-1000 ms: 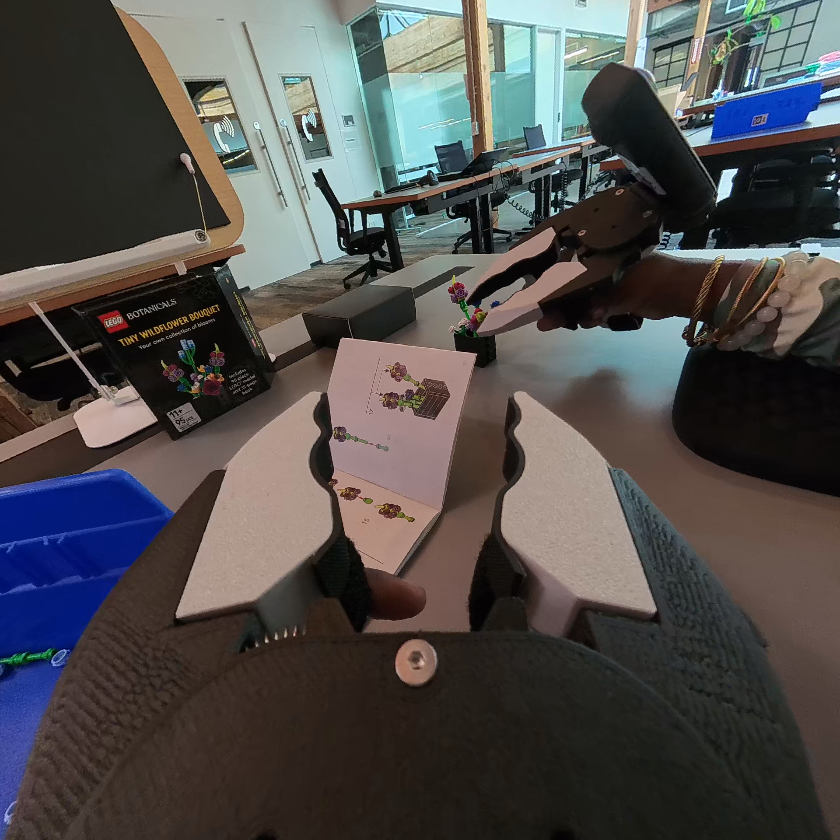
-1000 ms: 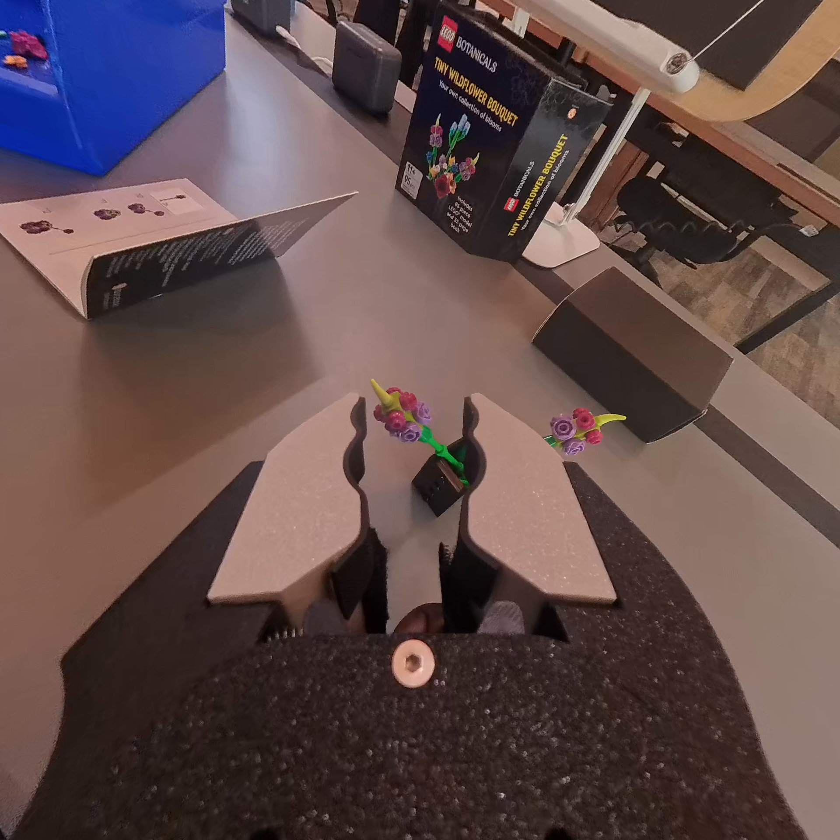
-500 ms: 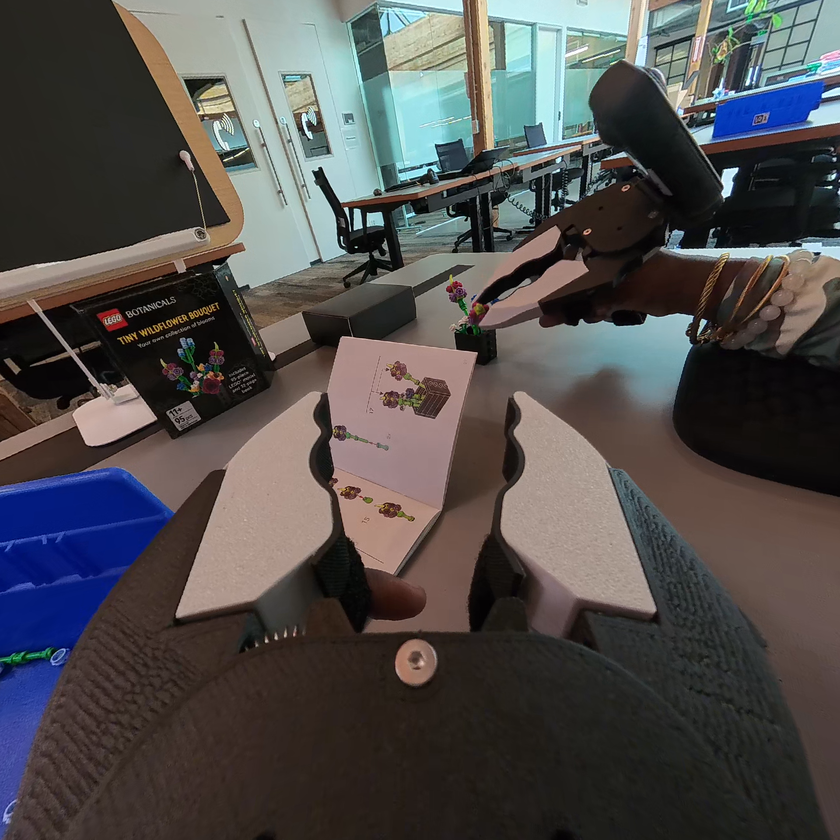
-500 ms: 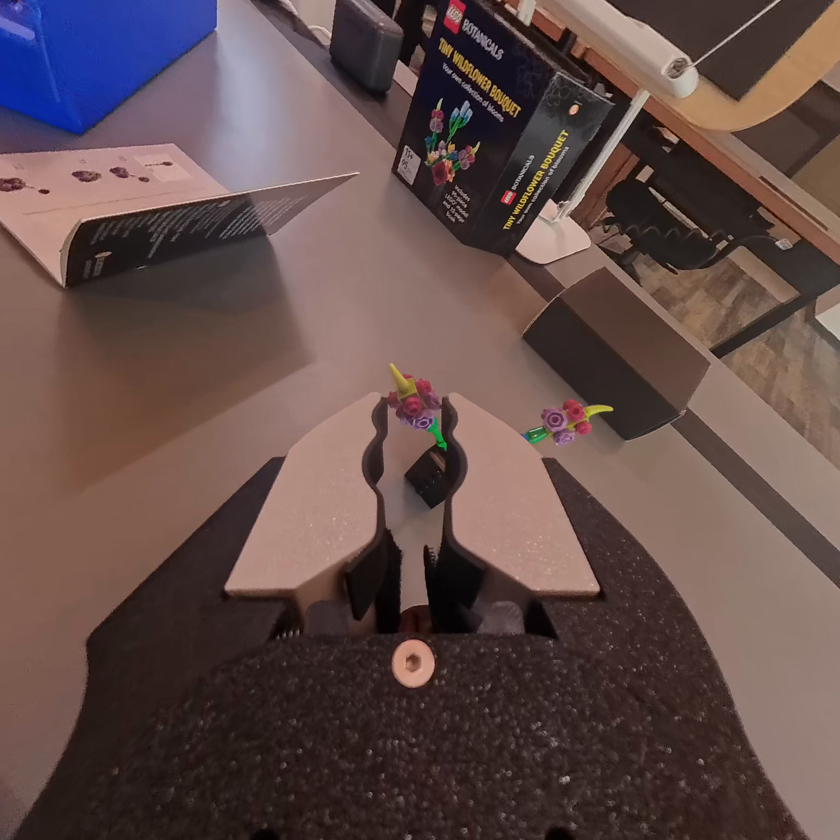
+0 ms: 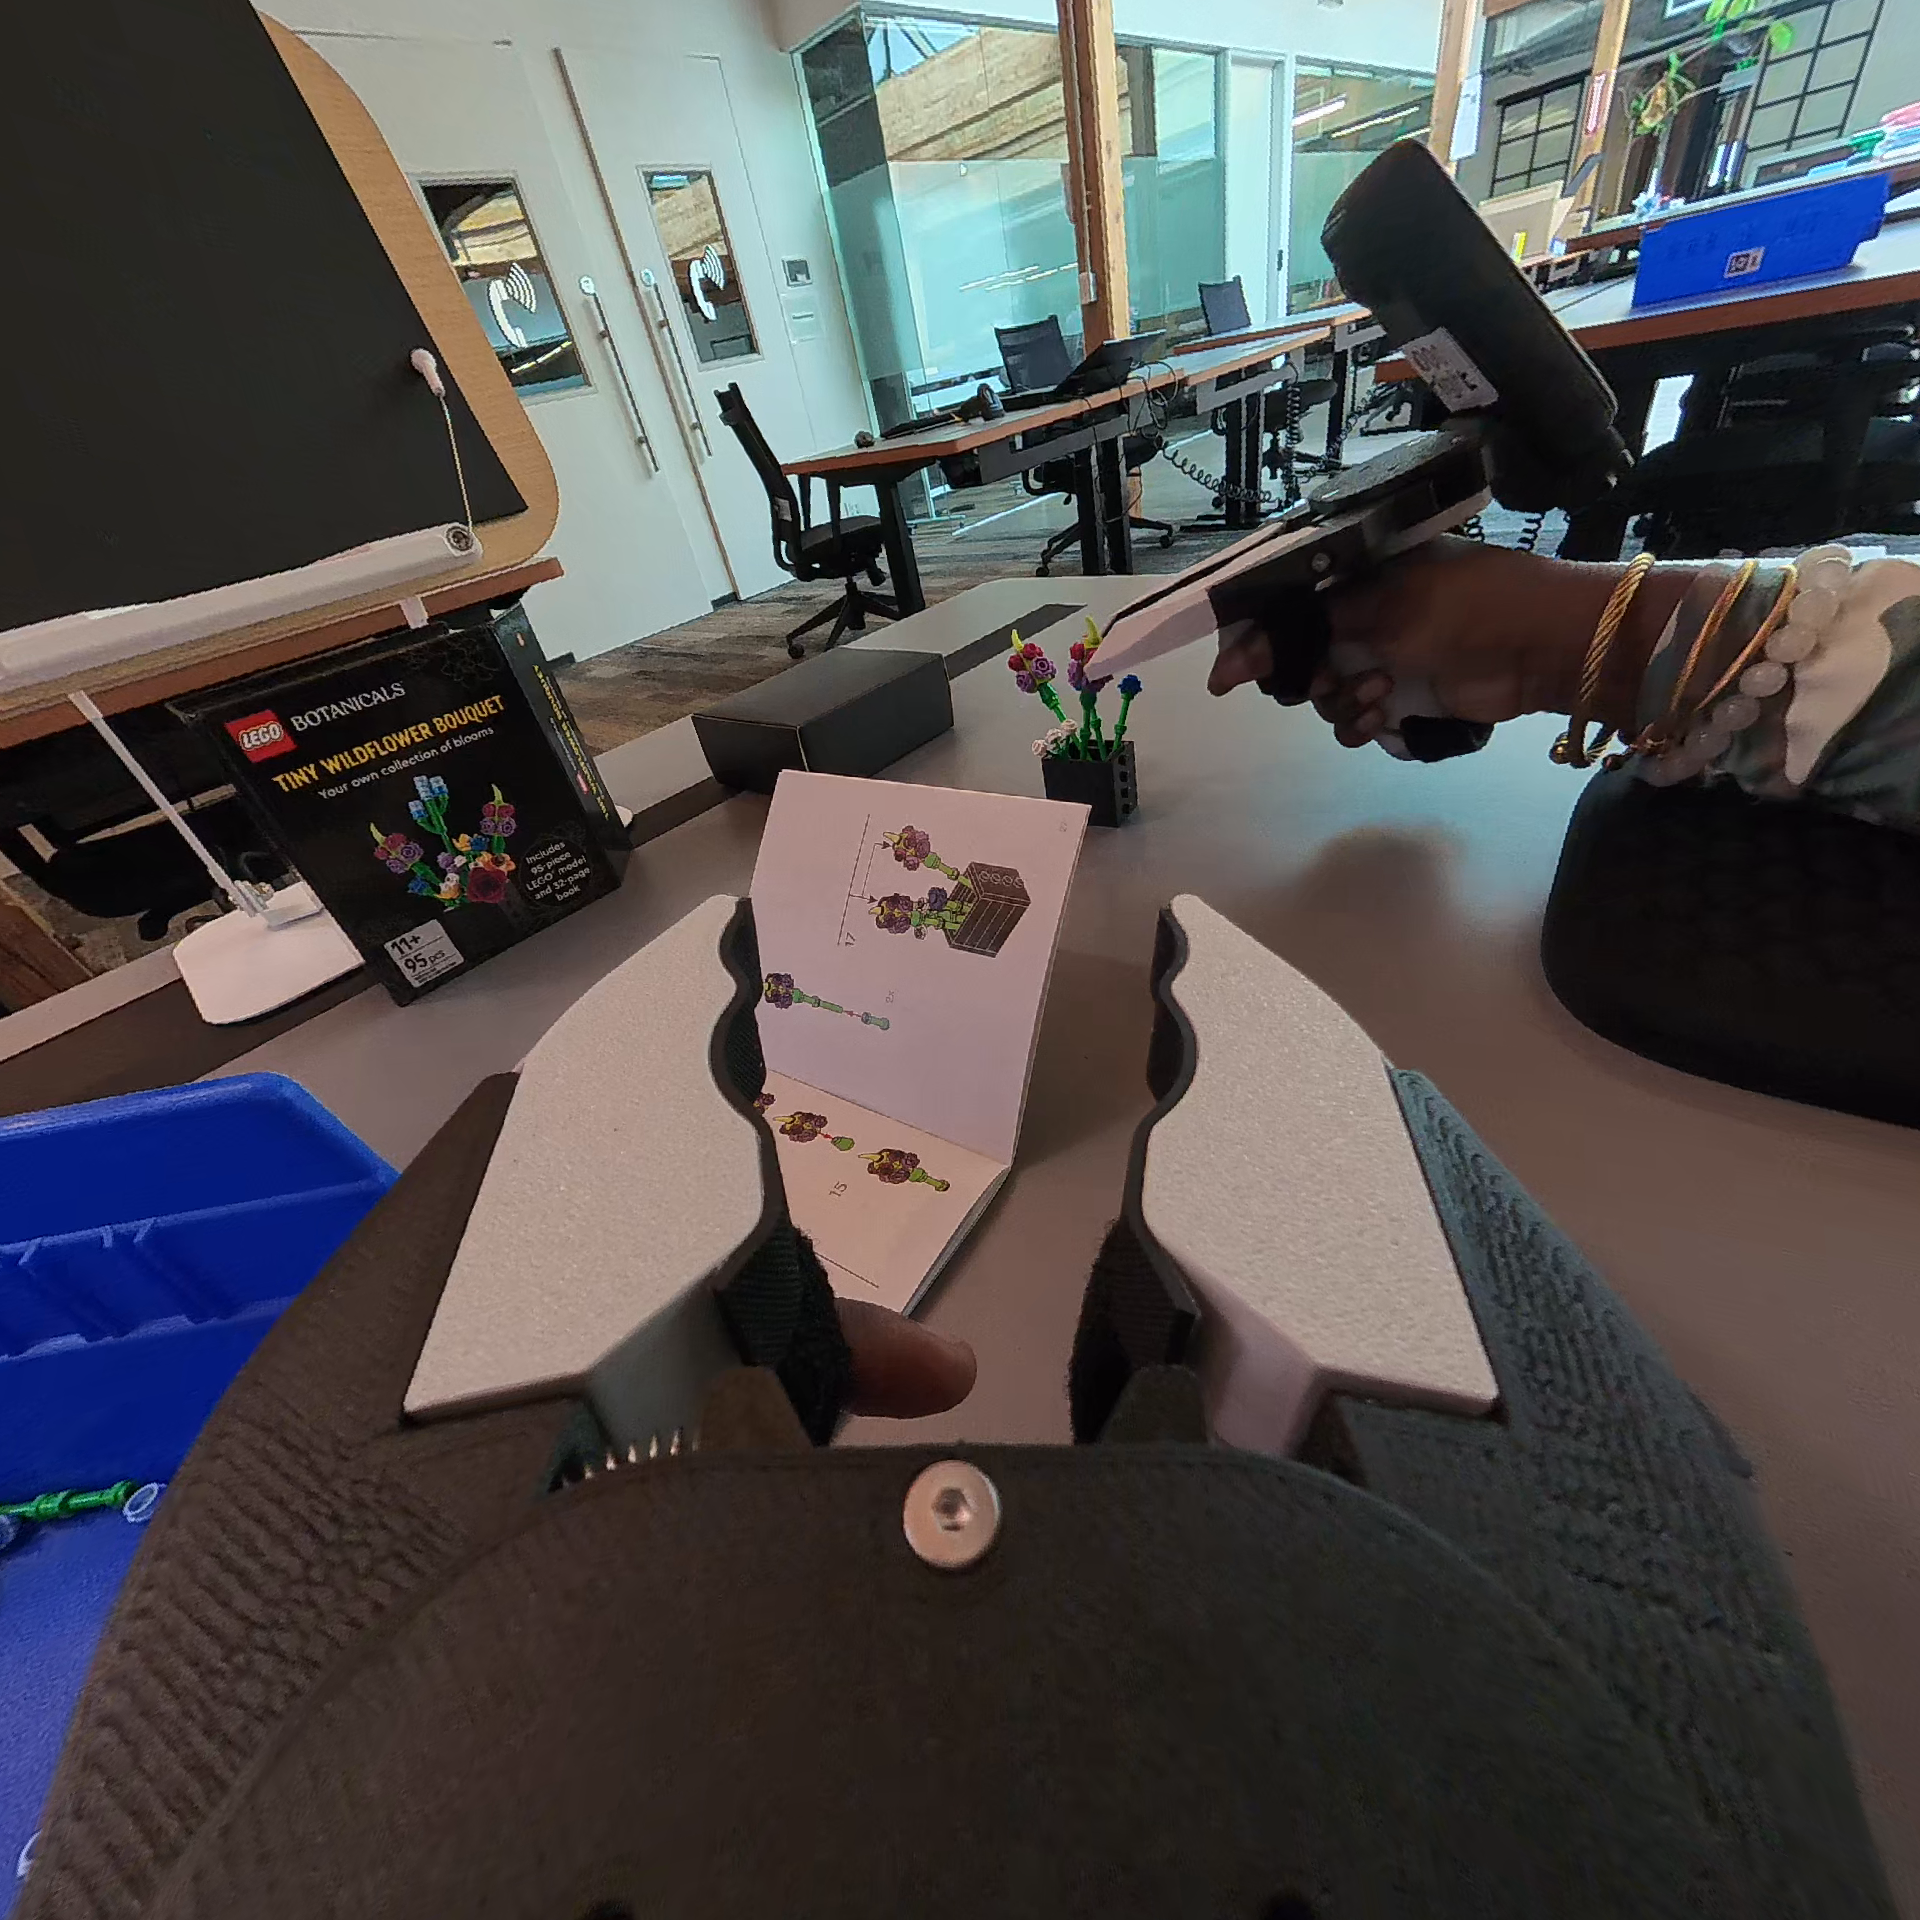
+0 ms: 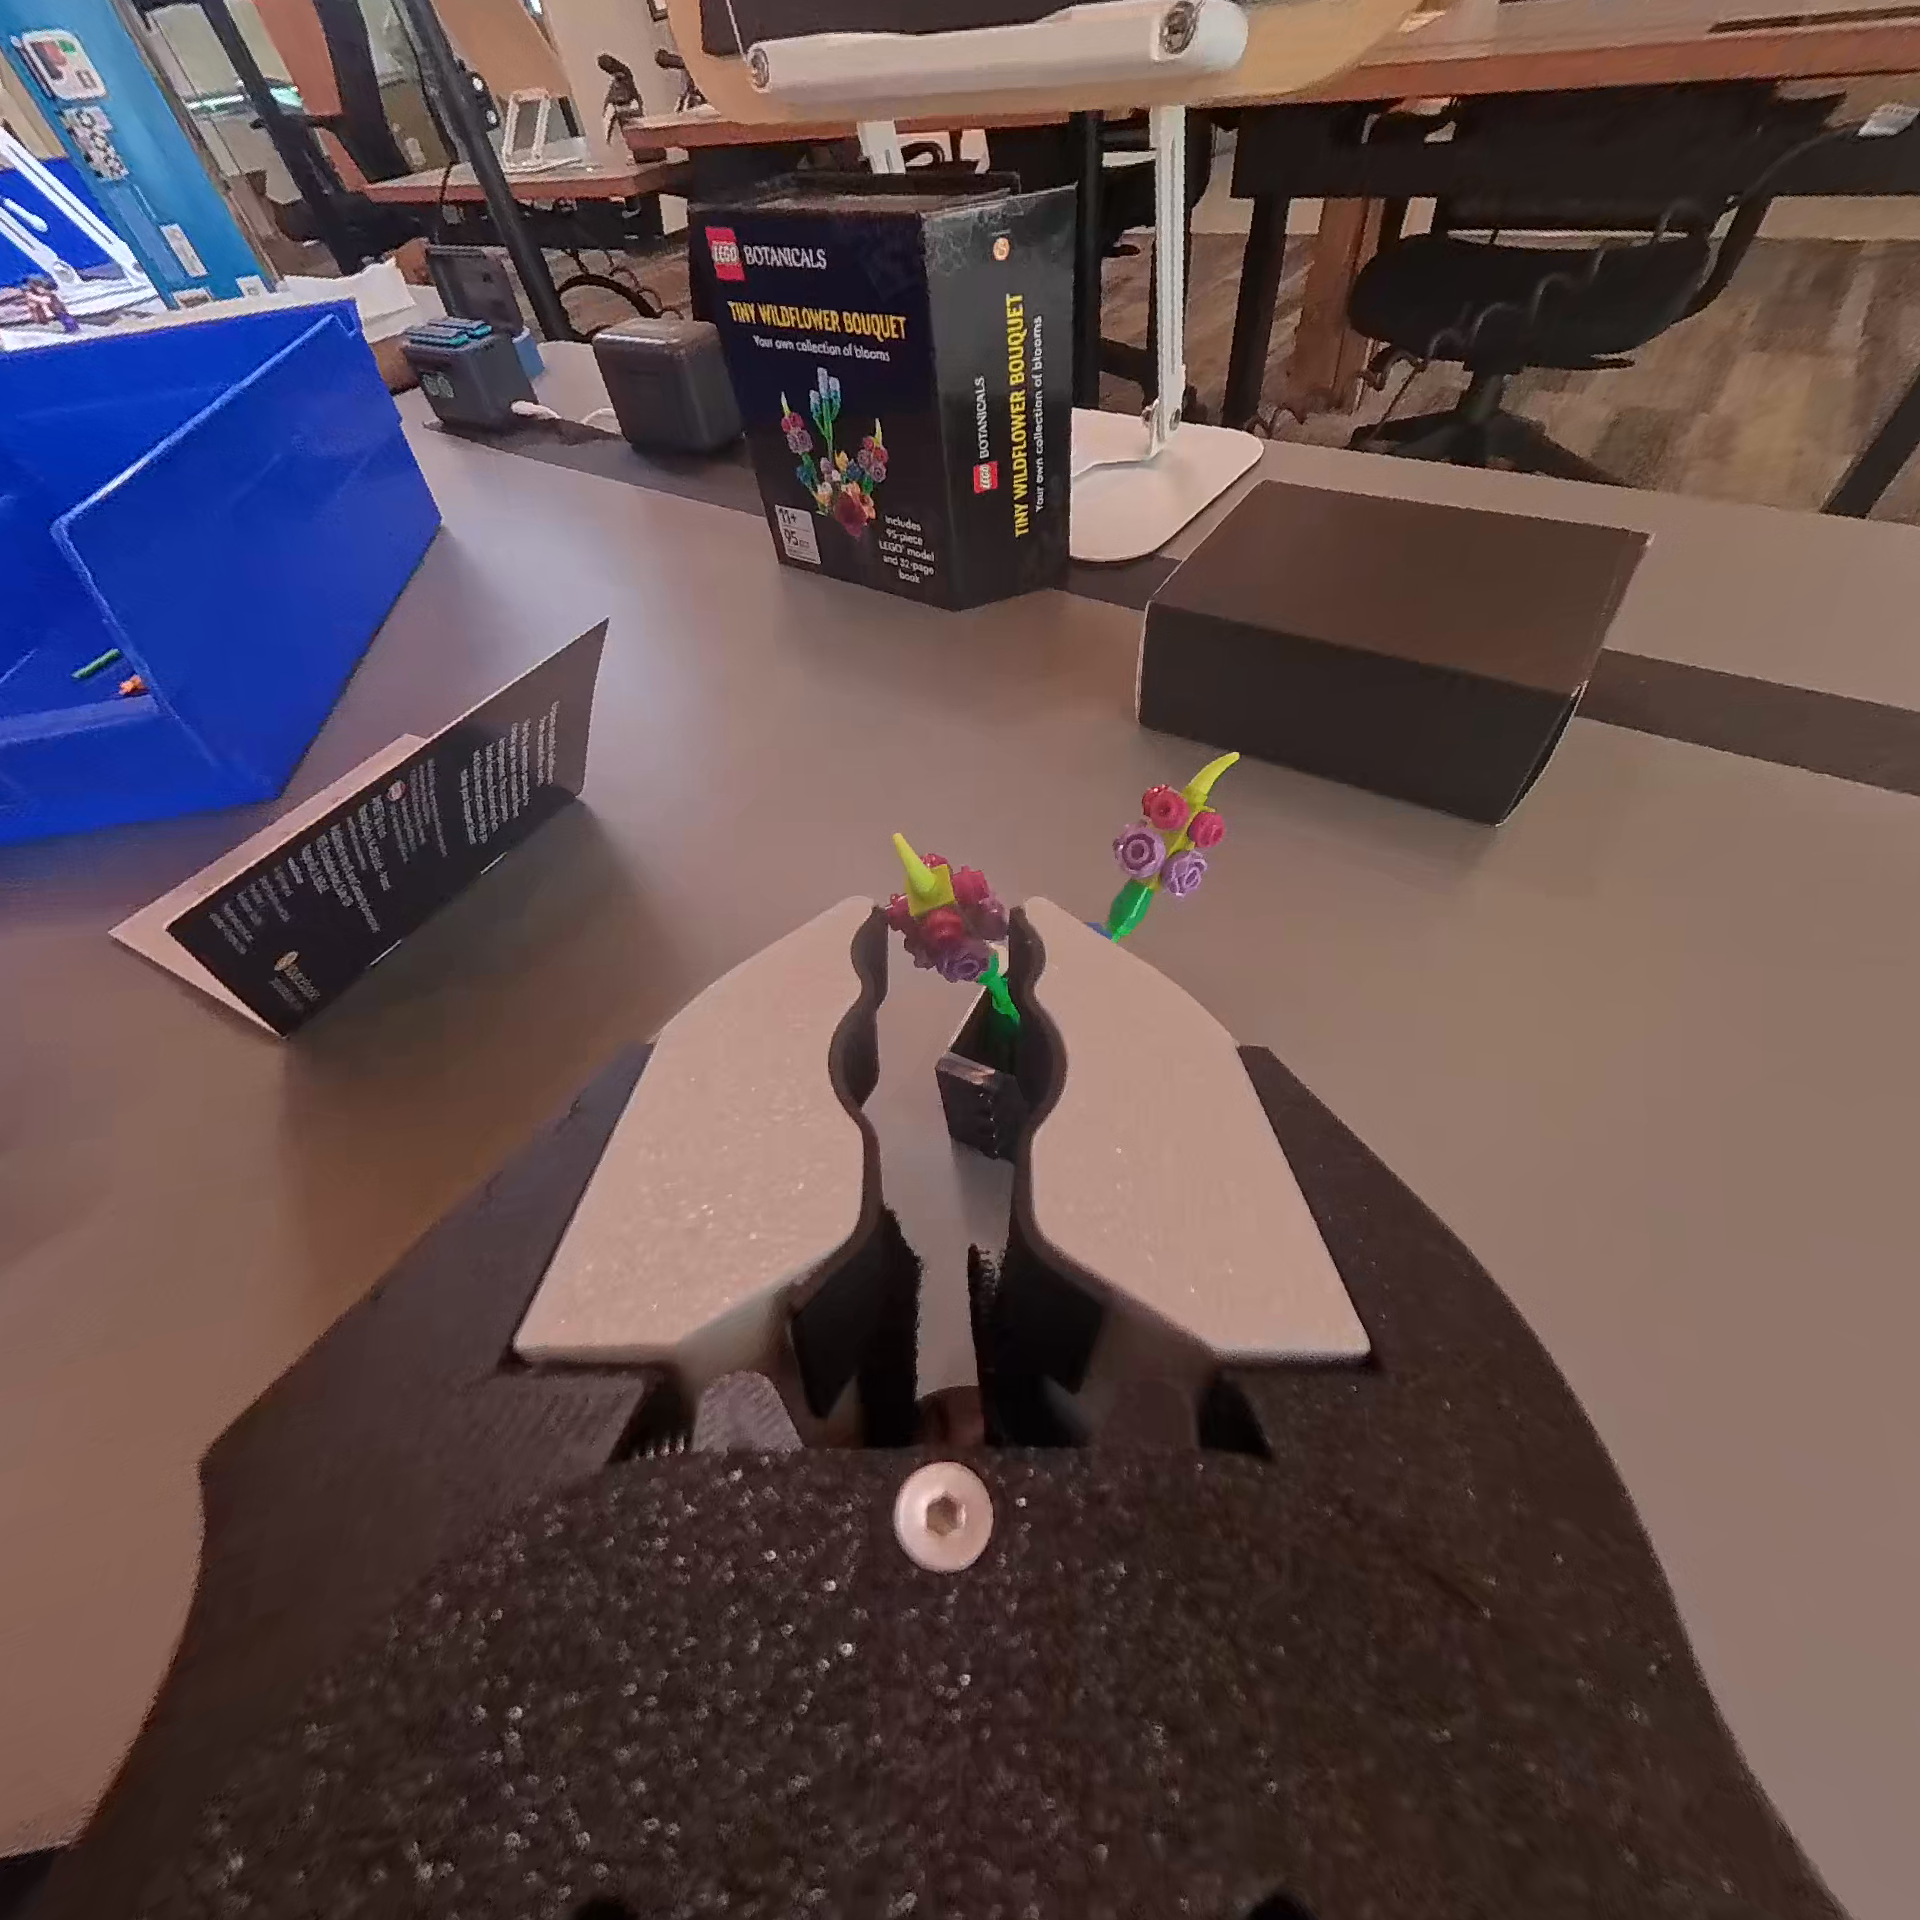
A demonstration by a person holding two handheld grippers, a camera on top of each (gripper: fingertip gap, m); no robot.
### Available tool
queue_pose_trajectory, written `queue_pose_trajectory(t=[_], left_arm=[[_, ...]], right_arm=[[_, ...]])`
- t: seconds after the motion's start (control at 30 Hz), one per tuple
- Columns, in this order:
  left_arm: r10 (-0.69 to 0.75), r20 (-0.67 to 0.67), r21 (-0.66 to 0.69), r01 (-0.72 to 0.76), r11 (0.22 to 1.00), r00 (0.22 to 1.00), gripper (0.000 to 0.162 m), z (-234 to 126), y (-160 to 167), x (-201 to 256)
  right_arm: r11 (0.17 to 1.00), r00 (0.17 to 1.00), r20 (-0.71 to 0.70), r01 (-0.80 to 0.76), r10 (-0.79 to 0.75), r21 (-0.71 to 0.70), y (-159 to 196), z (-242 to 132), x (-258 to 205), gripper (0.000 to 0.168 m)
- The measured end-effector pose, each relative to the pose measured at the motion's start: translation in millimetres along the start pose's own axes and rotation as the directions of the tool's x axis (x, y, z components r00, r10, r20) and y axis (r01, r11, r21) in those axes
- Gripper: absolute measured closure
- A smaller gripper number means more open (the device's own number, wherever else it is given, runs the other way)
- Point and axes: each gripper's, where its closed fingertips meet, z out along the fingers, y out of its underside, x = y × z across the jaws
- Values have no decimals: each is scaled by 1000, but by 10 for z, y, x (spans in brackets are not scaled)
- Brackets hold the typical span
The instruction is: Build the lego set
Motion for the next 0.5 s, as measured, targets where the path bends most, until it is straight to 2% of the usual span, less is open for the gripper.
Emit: queue_pose_trajectory(t=[0.27, 0.5], left_arm=[[2, 5, -4, -2, 1000, 1000, 90, -2, 6, -12], [3, 9, -3, -3, 1000, 1000, 90, -5, 2, -19]], right_arm=[[989, 991, 16, 136, -135, -62, 74, -10, -101, 141], [979, 986, 30, 167, -165, -119, 178, -31, -131, 134]])
